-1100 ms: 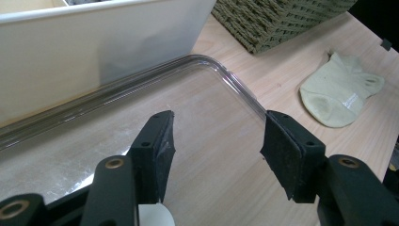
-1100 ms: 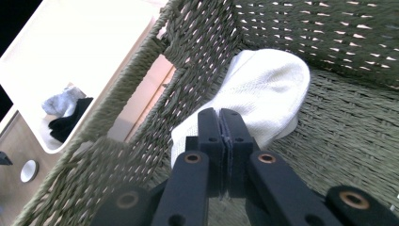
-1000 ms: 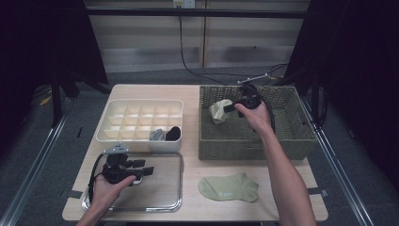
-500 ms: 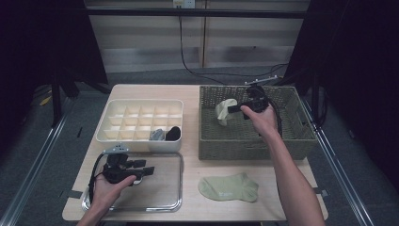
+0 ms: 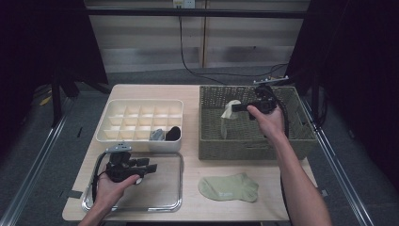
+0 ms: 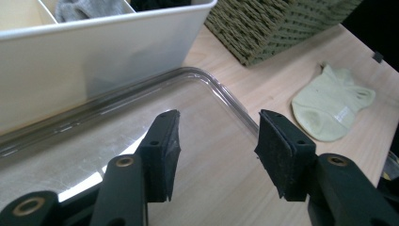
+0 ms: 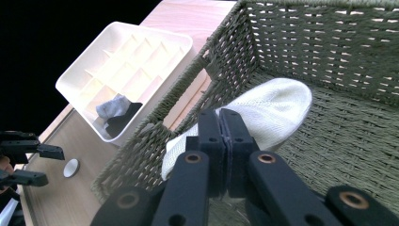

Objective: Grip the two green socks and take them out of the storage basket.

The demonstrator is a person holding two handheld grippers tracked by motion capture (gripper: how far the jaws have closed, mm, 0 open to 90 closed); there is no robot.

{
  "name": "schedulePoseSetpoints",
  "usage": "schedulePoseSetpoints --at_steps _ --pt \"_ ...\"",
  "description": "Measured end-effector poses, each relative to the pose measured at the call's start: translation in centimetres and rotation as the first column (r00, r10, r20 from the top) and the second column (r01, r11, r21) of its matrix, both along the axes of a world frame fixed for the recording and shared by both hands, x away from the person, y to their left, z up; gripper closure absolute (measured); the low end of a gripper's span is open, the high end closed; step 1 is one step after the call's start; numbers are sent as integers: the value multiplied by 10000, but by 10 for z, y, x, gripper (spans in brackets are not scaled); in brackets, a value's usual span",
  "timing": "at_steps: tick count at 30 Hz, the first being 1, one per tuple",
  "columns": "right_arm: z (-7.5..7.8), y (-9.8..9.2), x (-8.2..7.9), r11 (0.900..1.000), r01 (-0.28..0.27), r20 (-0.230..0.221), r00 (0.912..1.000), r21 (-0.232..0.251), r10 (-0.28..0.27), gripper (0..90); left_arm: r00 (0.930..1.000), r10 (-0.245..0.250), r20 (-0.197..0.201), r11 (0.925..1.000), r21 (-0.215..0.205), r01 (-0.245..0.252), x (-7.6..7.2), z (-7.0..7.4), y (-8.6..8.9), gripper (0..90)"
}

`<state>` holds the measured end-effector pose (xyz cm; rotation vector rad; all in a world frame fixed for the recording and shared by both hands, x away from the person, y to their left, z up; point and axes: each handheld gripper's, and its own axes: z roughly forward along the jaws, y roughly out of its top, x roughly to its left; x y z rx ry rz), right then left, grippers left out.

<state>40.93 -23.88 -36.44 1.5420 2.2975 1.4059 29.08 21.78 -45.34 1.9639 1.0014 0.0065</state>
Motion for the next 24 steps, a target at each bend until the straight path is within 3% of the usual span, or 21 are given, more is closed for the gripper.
schedulePoseSetpoints --at_steps 9,14,20,24 --pt "11 -4 -9 9996 -98 424 9991 270 87 885 9998 80 195 9999 -65 -78 3 5 -7 514" --pt "14 -7 -11 9994 -27 515 9987 345 9 886 9991 -71 420 9998 167 64 7 9 -14 515" --pt "17 -12 -14 9985 -9 835 9965 550 -37 886 9984 -274 500 9996 -77 278 12 6 -26 513" --pt "19 -14 -14 9979 81 912 9957 637 -139 886 9973 -343 657 9993 -148 353 16 13 -32 513"
